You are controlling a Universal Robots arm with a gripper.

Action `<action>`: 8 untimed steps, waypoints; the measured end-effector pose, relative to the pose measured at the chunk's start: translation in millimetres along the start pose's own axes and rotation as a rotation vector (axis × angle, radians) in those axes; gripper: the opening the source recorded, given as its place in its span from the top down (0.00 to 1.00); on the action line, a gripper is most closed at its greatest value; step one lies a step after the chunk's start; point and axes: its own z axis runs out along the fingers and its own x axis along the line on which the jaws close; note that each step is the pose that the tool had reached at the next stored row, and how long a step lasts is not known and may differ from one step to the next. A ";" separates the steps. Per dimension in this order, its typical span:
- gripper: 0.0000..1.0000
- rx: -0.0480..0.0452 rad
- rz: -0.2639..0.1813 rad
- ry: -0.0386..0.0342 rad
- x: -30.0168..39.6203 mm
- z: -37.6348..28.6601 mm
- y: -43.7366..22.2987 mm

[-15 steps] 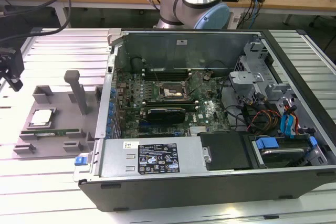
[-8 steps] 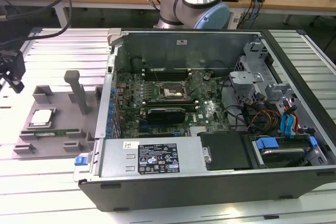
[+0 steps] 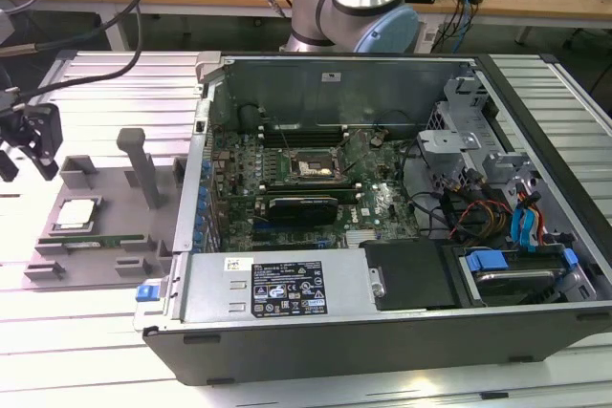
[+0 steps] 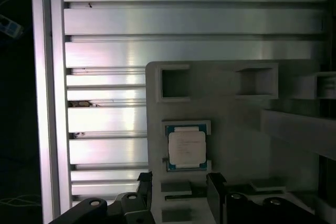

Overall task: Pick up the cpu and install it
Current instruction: 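Pick up the cpu and move it towards the insertion slot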

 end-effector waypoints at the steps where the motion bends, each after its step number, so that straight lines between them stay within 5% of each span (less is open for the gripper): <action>1: 0.46 0.0000 0.000 -0.0001 -0.4 0.3 0.0; 8: 0.46 0.0001 0.000 0.0001 -1.5 3.5 0.2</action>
